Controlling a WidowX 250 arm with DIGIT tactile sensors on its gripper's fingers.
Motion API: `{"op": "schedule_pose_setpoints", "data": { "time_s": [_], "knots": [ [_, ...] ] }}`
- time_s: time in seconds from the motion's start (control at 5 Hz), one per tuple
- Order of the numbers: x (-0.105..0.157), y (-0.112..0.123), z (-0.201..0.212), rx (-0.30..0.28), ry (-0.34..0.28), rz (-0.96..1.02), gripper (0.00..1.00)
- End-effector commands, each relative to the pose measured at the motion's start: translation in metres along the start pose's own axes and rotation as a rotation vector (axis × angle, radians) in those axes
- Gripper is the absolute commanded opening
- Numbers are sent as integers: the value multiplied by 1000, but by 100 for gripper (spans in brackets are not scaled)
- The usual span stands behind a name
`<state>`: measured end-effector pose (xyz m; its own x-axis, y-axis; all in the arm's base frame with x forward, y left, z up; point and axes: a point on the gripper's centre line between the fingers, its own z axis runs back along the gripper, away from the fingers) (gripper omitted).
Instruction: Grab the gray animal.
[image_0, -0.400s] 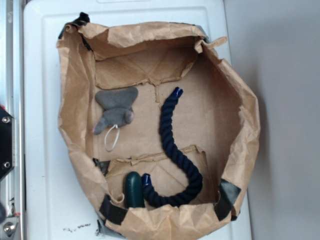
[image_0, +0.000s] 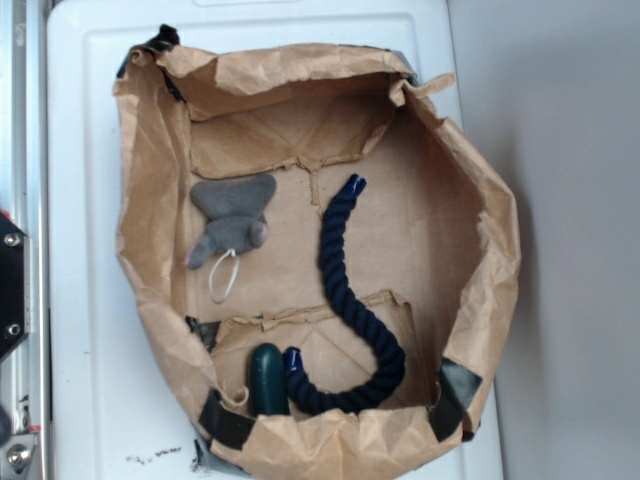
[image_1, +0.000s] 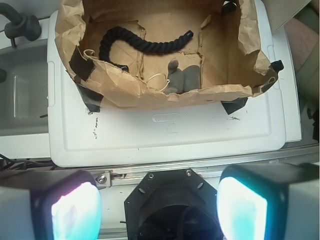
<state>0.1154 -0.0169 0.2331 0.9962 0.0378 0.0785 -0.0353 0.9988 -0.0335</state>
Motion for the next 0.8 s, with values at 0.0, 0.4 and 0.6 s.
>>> {"op": "schedule_pose_setpoints", "data": {
  "time_s": [0.0, 0.4, 0.6],
  "knots": [
    [68, -19, -1, 4, -44, 28, 100],
    [67, 10, -12, 16, -65, -100, 100],
    [25, 5, -33, -59, -45, -342, 100]
  ]
}}
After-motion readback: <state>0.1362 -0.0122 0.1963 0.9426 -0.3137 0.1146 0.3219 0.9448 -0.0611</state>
